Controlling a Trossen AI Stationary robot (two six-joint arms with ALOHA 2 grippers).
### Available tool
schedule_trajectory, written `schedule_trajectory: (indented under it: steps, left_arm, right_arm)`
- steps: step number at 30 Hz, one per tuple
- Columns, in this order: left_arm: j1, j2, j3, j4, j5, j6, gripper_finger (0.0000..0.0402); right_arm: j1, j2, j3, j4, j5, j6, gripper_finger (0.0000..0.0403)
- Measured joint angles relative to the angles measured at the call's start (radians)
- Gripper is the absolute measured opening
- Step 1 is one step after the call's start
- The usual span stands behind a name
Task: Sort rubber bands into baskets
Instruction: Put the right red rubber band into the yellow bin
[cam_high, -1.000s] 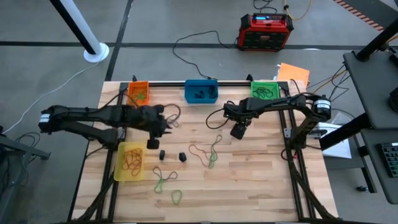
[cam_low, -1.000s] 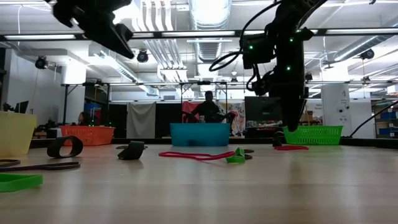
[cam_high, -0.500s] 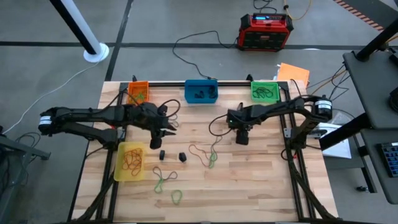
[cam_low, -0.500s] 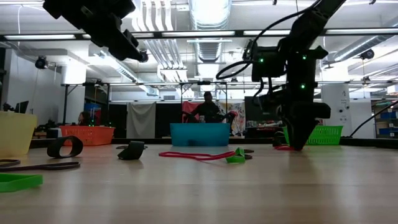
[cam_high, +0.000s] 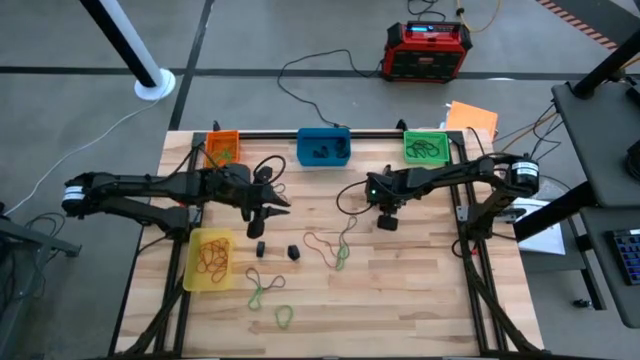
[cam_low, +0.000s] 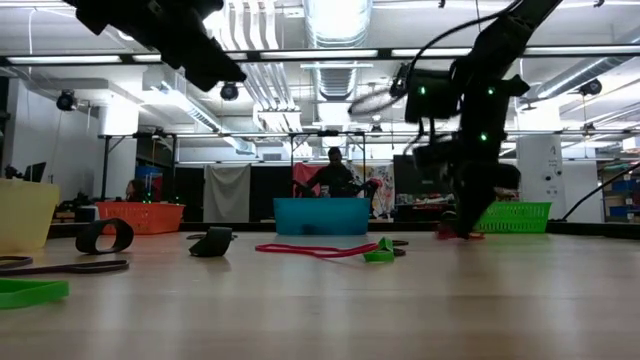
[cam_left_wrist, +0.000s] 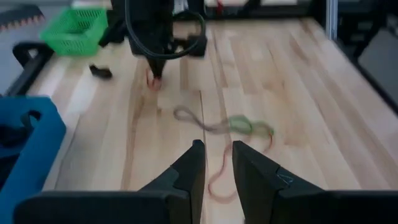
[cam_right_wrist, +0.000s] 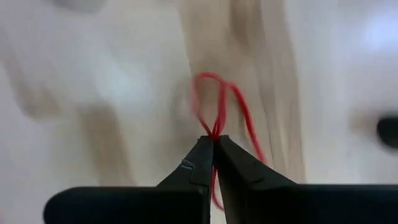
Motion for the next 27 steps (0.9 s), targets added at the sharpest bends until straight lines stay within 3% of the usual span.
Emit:
schedule_trajectory:
  steps: [6,11,20,27]
  left_arm:
    - [0.0,0.003,-0.062,0.123,0.001,-0.015,0.0077]
    - [0.0,0.014,-0.115,0.266,0.001,-0.037,0.0124]
    - [0.0,0.095,-0.163,0.507,-0.005,-0.063,0.0245]
    - [0.0,0.188,-0.171,0.636,-0.005,-0.061,0.0281]
  right_arm:
    - [0.025,-0.085,-0.012,0.221,-0.125,0.007,0.0009]
    - [0.06,-0.091,-0.027,0.55,-0.225,-0.002,0.0009]
    - [0.125,0.0,-0.027,1.095,-0.256,-0.05,0.0009]
    - [0.132,0.07,-0.022,1.258,-0.254,-0.058,0.0009]
